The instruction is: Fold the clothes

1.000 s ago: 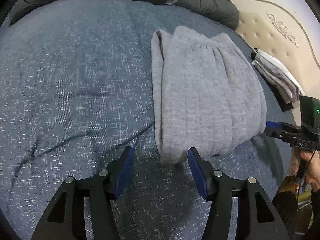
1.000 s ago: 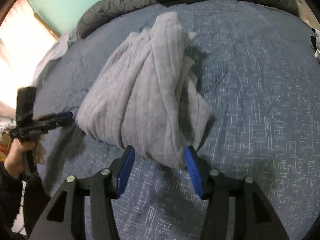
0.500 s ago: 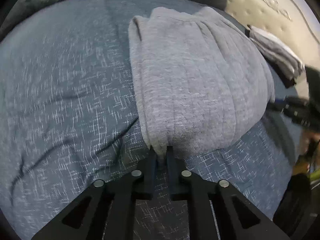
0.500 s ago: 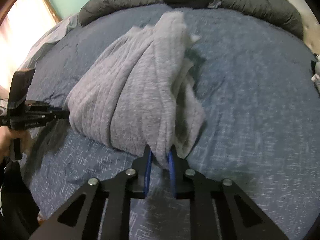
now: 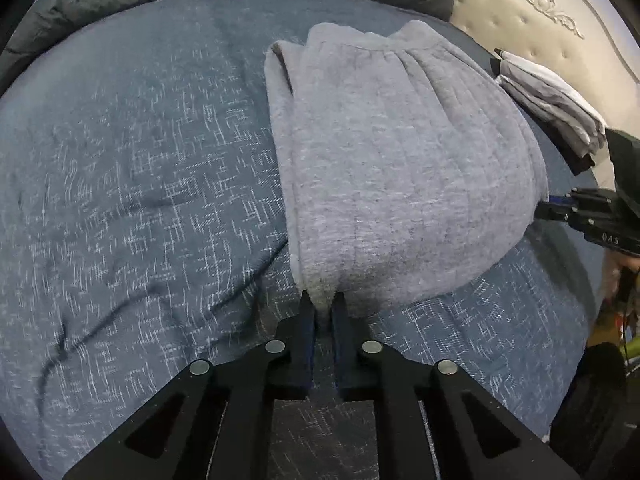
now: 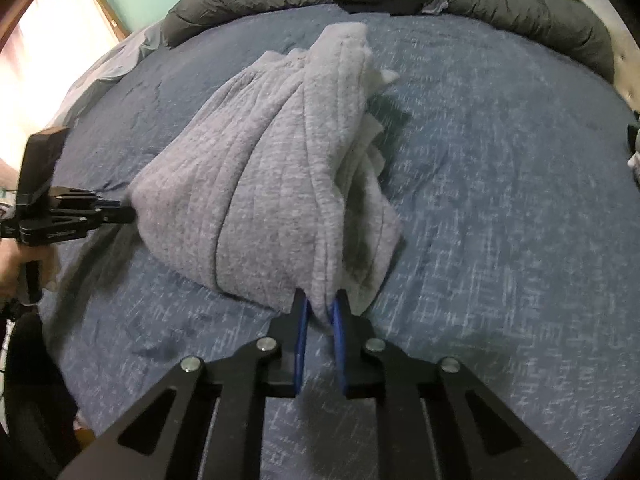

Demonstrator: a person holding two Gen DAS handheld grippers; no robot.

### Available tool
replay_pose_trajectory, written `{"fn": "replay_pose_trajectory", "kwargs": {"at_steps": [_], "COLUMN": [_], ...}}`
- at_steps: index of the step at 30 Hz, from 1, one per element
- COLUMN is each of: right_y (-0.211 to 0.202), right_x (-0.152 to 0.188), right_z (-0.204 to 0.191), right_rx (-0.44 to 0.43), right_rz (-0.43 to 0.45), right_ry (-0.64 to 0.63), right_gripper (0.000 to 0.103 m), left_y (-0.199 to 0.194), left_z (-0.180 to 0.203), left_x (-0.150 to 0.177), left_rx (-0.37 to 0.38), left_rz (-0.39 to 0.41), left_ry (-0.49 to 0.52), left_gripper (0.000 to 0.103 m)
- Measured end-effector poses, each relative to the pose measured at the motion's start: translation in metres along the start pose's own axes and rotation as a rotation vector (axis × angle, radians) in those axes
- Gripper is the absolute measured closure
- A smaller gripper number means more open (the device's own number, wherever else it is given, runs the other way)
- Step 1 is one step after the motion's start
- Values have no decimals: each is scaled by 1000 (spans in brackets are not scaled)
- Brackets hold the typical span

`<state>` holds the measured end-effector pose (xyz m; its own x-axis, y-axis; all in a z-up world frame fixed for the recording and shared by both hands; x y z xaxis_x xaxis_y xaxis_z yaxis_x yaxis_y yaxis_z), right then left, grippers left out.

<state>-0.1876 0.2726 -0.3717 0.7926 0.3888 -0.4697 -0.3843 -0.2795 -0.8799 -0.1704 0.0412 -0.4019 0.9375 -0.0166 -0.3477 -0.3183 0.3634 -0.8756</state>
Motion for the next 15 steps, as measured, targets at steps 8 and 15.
{"fn": "replay_pose_trajectory", "kwargs": {"at_steps": [8, 15], "right_y": [-57, -32], "right_x": [-32, -79], "right_z": [5, -19], "right_rx": [21, -11], "right_rz": [174, 182], "right_ry": [35, -19], "right_gripper": [89, 89], "left_y": [-39, -21], "left_z": [19, 60], "left_x": [-16, -49], "left_rx": [64, 96], "left_rz": [93, 97], "left_ry": [-21, 21], "left_gripper": [88, 88]}}
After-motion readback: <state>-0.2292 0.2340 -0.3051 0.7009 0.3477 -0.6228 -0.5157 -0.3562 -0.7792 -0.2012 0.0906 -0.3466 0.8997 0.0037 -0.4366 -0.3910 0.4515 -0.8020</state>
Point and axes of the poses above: each gripper's, at about its wrist camera, not at the fingertips, and y roughly the way its jaws point, z to its right, x to its underside, the point moved 8 cm from there along y, roughly the way its jaws point, and after that the axes turned 13 degrees about -y, right-handed, at the moved point
